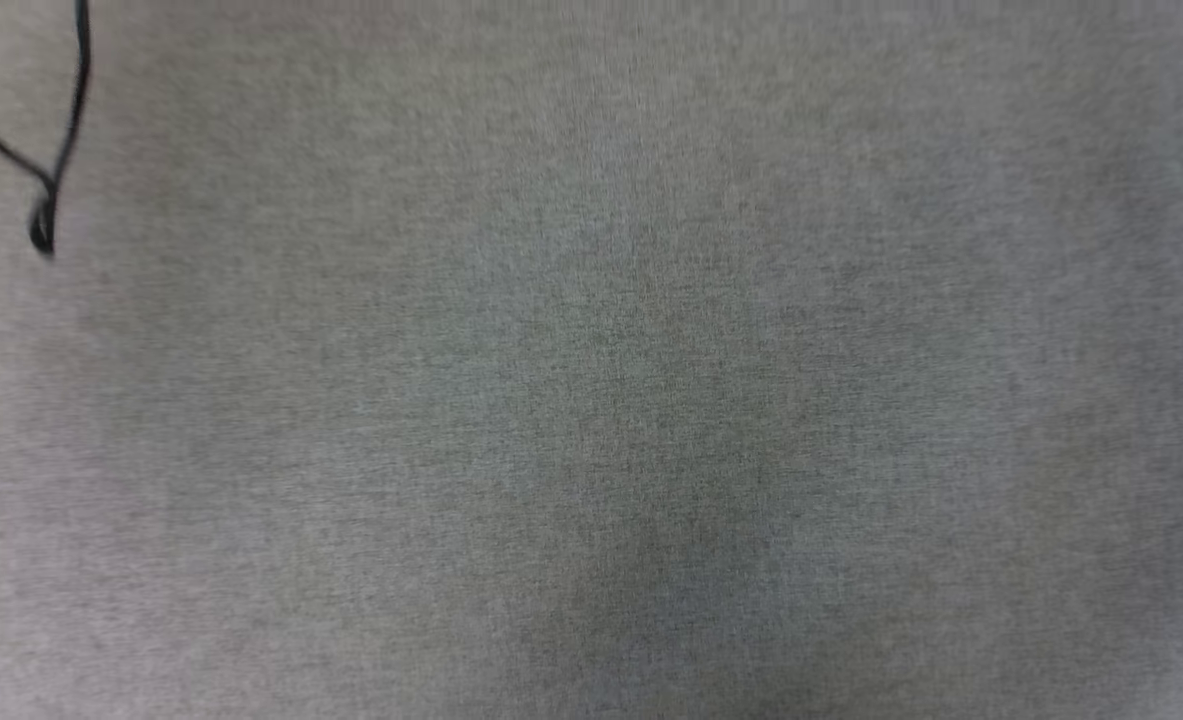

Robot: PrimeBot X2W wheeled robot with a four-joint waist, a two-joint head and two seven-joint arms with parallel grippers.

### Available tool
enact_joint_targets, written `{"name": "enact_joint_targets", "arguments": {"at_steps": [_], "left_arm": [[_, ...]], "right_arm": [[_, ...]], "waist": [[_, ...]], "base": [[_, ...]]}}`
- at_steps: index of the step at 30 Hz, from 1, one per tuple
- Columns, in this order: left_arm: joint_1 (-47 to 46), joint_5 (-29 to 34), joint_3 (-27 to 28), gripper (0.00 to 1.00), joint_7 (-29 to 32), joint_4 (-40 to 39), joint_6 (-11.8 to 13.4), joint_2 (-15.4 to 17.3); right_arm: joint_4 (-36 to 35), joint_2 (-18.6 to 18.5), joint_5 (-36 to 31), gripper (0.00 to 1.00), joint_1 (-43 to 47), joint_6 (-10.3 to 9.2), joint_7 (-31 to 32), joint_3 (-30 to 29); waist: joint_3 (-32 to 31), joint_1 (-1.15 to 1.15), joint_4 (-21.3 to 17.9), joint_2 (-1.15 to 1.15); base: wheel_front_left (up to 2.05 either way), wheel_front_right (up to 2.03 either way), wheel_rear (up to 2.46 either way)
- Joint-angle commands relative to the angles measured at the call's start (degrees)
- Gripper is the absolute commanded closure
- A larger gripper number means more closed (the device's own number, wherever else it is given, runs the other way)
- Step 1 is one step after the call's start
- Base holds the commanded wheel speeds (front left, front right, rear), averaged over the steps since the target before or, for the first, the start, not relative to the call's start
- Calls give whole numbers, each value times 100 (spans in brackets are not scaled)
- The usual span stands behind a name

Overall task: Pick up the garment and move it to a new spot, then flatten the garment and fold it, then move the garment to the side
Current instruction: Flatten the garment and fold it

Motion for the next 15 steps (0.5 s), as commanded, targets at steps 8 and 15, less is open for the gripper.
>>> {"name": "enact_joint_targets", "arguments": {"at_steps": [8, 15], "left_arm": [[2215, -60, 276, 100, -53, -780, 128, 97], [4535, -120, 435, 100, -57, -1614, 547, 124]], "right_arm": [[-611, -428, 628, 100, 1848, -4, -32, 545], [-1493, -776, 902, 100, 3755, -4, 199, 647]], "waist": [[-1181, -1, 135, 0], [-1930, -1, 182, 0]], "base": [[0, 0, 0], [0, 0, 0]]}}
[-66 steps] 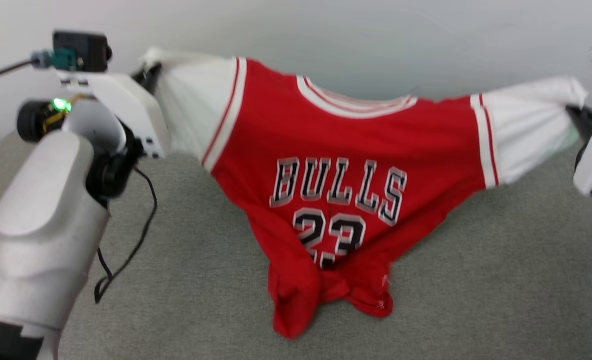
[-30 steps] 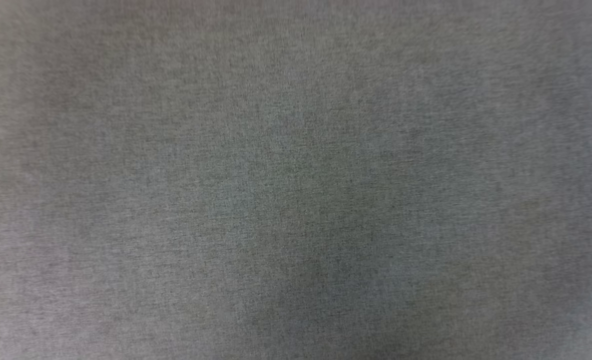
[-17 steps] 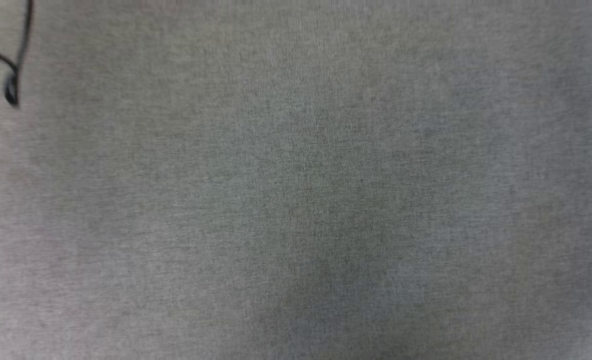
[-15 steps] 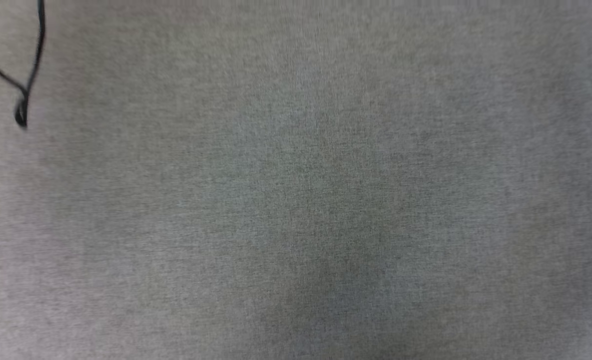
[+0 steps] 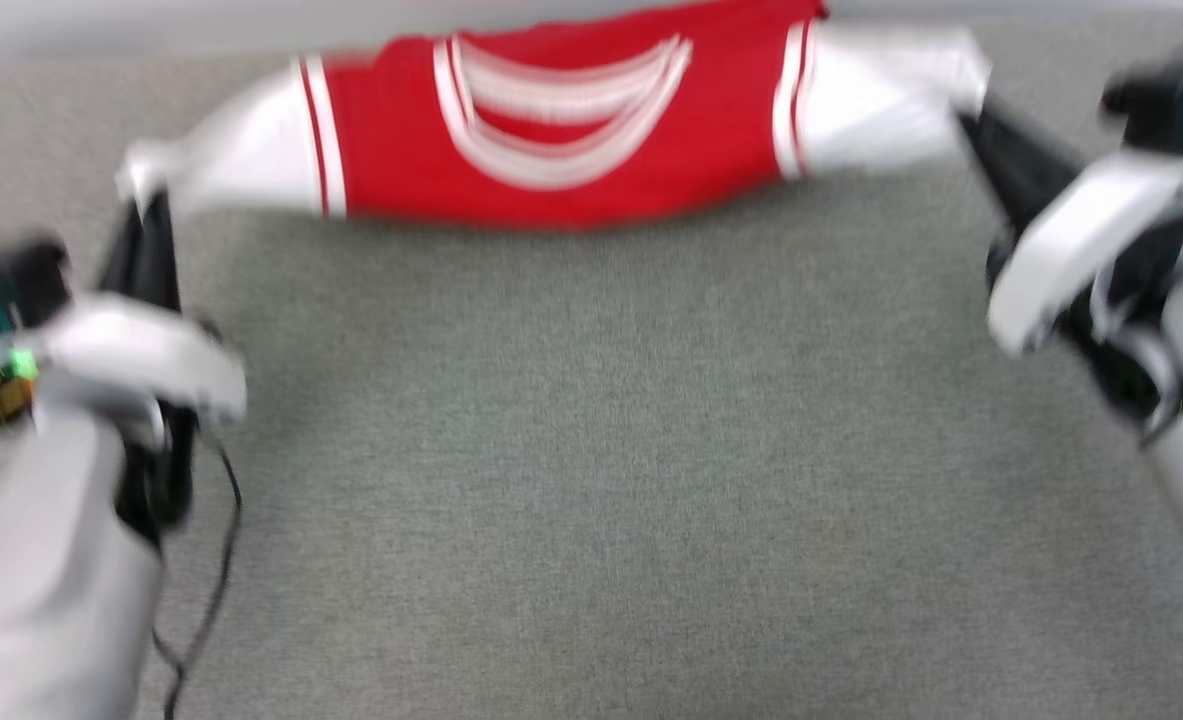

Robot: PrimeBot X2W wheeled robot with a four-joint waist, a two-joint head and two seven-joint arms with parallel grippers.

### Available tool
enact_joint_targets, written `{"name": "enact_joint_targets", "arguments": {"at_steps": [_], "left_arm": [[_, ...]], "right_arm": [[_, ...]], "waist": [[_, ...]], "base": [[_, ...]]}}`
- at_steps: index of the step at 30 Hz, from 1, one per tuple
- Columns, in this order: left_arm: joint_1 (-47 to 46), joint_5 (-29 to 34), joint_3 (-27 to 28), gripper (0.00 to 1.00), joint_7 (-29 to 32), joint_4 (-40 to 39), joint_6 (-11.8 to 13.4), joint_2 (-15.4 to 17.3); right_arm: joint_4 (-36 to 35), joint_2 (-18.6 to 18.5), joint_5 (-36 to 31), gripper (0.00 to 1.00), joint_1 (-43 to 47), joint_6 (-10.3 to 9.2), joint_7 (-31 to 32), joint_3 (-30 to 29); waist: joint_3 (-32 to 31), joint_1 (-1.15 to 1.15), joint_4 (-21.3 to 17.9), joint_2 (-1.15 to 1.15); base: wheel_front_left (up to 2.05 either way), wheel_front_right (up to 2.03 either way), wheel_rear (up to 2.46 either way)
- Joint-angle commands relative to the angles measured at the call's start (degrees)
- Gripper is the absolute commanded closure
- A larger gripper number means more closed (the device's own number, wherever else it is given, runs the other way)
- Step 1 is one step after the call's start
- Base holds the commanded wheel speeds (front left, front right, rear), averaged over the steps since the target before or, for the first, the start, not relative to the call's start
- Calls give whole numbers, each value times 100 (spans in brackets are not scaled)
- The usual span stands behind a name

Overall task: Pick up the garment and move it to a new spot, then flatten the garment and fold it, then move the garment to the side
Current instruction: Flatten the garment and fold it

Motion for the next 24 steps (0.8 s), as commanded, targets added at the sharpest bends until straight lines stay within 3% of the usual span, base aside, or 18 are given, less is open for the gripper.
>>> {"name": "enact_joint_targets", "arguments": {"at_steps": [1, 14, 24], "left_arm": [[294, -62, 40, 100, -39, -115, 71, 6], [3649, -373, 21, 100, 284, -1557, 1013, -42], [4690, -384, 0, 100, 482, -2409, 1506, 45]], "right_arm": [[-128, -50, 12, 100, 282, -4, 47, -36], [-1301, 206, -5, 100, 4040, -4, 831, -986], [-2116, 662, -849, 97, 5895, -4, 1806, -1865]], "waist": [[-365, 1, 45, 0], [-1509, 1, 192, 0], [-1685, 1, 400, 0]], "base": [[0, 0, 0], [0, 0, 0], [0, 0, 0]]}}
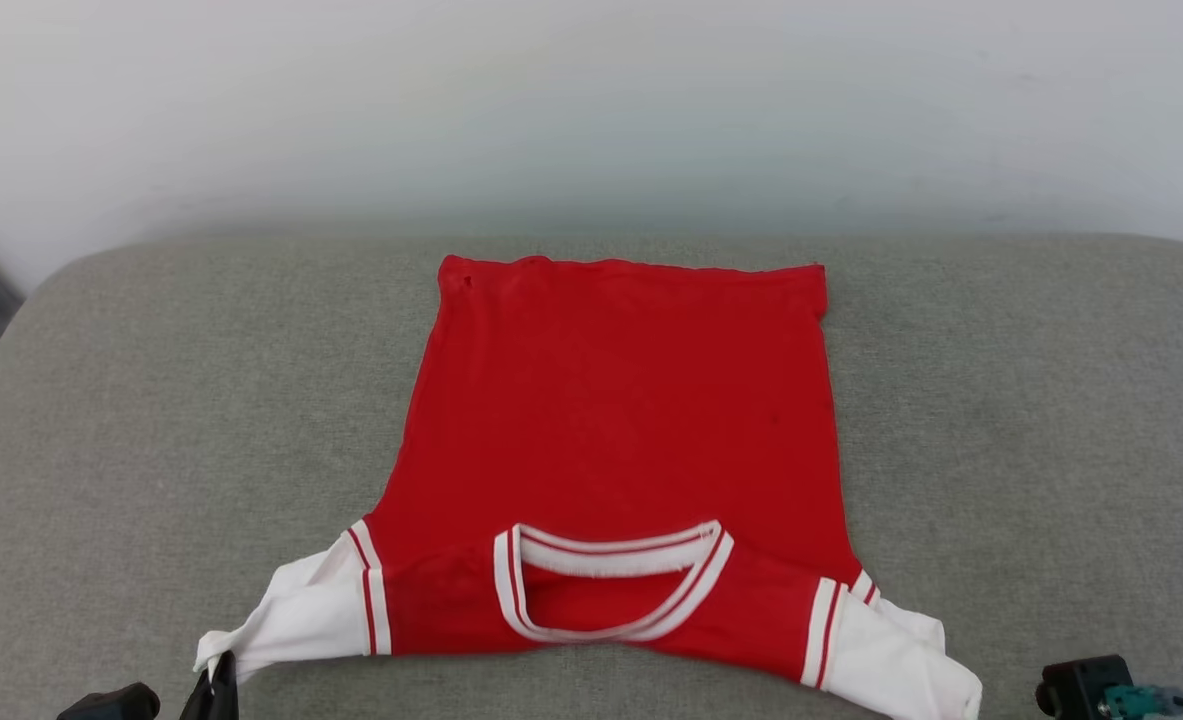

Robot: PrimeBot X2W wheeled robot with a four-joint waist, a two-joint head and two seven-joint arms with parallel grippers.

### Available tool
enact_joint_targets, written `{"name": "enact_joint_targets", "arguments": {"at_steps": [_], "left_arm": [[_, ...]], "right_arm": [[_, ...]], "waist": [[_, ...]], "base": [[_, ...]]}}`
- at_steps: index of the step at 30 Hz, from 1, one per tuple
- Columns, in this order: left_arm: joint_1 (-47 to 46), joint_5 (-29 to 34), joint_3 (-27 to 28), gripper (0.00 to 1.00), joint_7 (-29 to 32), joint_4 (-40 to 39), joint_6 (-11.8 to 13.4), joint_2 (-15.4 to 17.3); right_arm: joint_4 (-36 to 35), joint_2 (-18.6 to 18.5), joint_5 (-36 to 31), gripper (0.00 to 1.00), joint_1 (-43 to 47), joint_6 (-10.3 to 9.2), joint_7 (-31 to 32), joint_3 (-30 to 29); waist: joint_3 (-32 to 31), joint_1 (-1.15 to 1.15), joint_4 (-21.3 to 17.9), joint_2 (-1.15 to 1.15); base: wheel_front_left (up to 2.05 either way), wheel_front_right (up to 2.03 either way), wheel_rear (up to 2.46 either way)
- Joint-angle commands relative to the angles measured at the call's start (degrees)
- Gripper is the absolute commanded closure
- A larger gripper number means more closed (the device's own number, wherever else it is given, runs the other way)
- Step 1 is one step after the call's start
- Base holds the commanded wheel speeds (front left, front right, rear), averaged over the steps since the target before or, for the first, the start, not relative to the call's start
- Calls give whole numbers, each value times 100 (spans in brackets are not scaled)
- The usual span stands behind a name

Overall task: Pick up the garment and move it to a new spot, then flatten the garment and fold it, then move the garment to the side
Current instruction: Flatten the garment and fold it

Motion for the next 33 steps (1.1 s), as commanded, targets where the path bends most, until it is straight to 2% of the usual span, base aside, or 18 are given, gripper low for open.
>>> {"name": "enact_joint_targets", "arguments": {"at_steps": [1, 2, 3, 4, 8, 11, 14, 18, 25, 26, 33], "left_arm": [[52, 23, 18, 100, 24, -77, 55, 34], [85, 27, 18, 100, 35, -119, 71, 51], [109, 29, 22, 100, 46, -158, 89, 71], [112, 38, 23, 100, 36, -196, 91, 85], [49, 106, -25, 100, -82, -355, 10, 79], [-100, 163, -65, 100, -141, -465, -3, 51], [-236, 249, -110, 100, -168, -546, -7, 14], [-553, 380, -161, 100, -230, -794, 17, -60], [-1283, 674, -362, 100, -377, -1056, -159, -311], [-1283, 674, -362, 100, -377, -1056, -159, -311], [-1826, 892, -470, 100, -477, -1198, -389, -680]], "right_arm": [[-126, 97, -74, 64, 142, -4, 110, -127], [-210, 146, -172, 51, 256, -4, 186, -202], [-320, 208, -217, 5, 339, -4, 254, -269], [-430, 257, -246, 0, 403, -3, 280, -324], [-904, 422, -438, 0, 408, -3, 44, -586], [-1140, 529, -499, 0, 97, -4, -188, -932], [-1111, 629, -477, 0, -366, -3, -302, -1321], [-643, 589, -365, 0, -1422, -3, -219, -1762], [683, 77, -195, 0, -3541, -3, 662, -2024], [683, 77, -195, 0, -3541, -3, 662, -2024], [1751, -180, -327, 0, -5333, -3, 2411, -1966]], "waist": [[5, 2, 26, 0], [2, 2, 40, 0], [7, 2, 52, 0], [18, 2, 67, 0], [57, 2, 124, 0], [161, 2, 182, 0], [289, 2, 256, 0], [644, 2, 391, 0], [1503, 2, 888, 0], [1503, 2, 888, 0], [2279, 2, 1320, 0]], "base": [[0, 0, 0], [0, 0, 0], [0, 0, 0], [0, 0, 0], [0, 0, 0], [0, 0, 0], [0, 0, 0], [0, 0, 0], [0, 0, 0], [0, 0, 0], [0, 0, 0]]}}
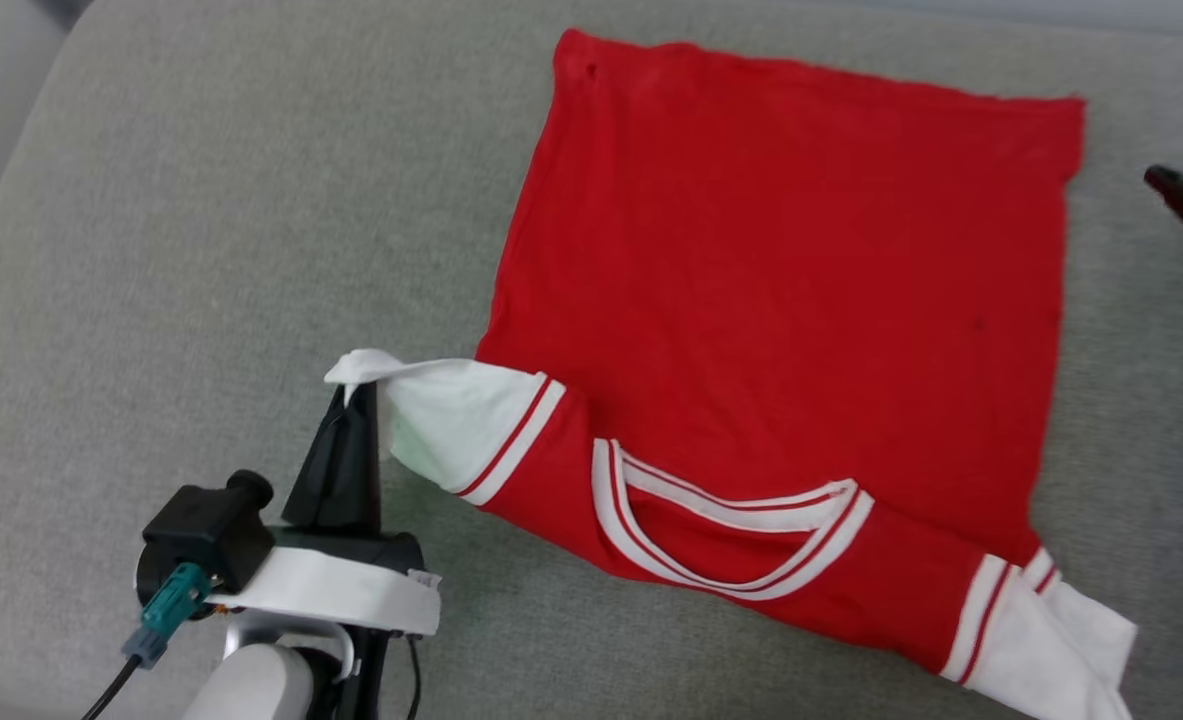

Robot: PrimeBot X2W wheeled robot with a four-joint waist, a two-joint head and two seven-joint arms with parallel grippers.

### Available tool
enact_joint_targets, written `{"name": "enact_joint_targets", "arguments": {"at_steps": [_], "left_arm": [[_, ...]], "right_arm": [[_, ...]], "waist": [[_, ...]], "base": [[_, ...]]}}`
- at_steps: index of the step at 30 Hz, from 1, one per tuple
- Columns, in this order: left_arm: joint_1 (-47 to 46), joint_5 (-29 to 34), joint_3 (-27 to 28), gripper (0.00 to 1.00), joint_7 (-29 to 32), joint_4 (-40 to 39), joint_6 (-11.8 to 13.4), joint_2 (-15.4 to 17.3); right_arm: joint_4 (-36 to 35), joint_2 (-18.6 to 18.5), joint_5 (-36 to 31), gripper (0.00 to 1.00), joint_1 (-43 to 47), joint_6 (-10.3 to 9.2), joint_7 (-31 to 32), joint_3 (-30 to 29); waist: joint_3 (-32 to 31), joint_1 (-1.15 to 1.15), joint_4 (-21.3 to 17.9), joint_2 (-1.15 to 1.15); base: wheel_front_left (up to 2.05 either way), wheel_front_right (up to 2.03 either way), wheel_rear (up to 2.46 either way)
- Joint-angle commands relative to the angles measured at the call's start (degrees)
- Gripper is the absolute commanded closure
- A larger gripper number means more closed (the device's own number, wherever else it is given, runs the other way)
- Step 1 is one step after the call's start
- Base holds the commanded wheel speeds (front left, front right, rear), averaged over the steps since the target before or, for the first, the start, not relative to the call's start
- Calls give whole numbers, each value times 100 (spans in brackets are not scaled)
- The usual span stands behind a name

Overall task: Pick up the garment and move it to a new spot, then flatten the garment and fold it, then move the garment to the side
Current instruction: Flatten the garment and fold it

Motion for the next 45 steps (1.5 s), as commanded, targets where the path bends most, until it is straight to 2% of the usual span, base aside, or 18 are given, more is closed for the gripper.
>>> {"name": "enact_joint_targets", "arguments": {"at_steps": [1, 6, 12, 19, 20, 21, 22, 24, 25, 28, 36, 41, 45], "left_arm": [[-102, 45, 10, 100, -20, -25, -28, -38], [-345, 176, 18, 100, -45, -7, -239, -297], [-484, 351, 163, 100, -49, 46, -508, -631], [-512, 541, 350, 100, -45, 231, -815, -848], [-514, 563, 373, 100, -45, 259, -846, -866], [-515, 587, 398, 100, -45, 284, -874, -891], [-516, 606, 429, 100, -45, 310, -911, -914], [-497, 640, 464, 100, -45, 352, -968, -963], [-419, 680, 567, 100, -44, 413, -1019, -1004], [-330, 703, 656, 100, -40, 493, -1052, -966], [-67, 679, 850, 100, 70, 667, -960, -715], [233, 594, 1083, 100, 200, 717, -787, -519], [587, 519, 1263, 100, 333, 655, -649, -370]], "right_arm": [[75, -22, -61, 0, -130, -2, 126, -8], [371, 36, -464, 0, -960, -2, 844, -175], [651, 171, -832, 0, -1516, -2, 1079, -410], [1290, 452, -1209, 0, -1272, -6, 1624, -711], [1359, 480, -1265, 23, -1192, -6, 1730, -743], [1364, 513, -1272, 79, -1169, -6, 1748, -776], [1380, 543, -1278, 100, -1162, -6, 1786, -833], [1271, 546, -1289, 100, -1199, -5, 1675, -796], [1035, 420, -1312, 100, -1401, -3, 1407, -684], [854, 207, -1289, 100, -1529, -3, 1157, -472], [368, -251, -936, 100, -1242, -3, 808, 377], [-233, -601, -515, 100, -475, -3, 804, 853], [-838, -856, -193, 100, 540, -4, 917, 1019]], "waist": [[419, -1, 349, 0], [803, -1, 599, 0], [1059, -1, 754, 0], [1098, -1, 821, 0], [1088, -1, 829, 0], [1079, -1, 837, 0], [1072, -1, 838, 0], [1038, -1, 836, 0], [945, -1, 780, 0], [762, -1, 680, 0], [6, -1, 132, 0], [-532, -1, -377, 0], [-903, -1, -787, 0]], "base": [[0, 0, 0], [0, 0, 0], [0, 0, 0], [0, 0, 0], [0, 0, 0], [0, 0, 0], [0, 0, 0], [0, 0, 0], [0, 0, 0], [0, 0, 0], [0, 0, 0], [0, 0, 0], [0, 0, 0]]}}
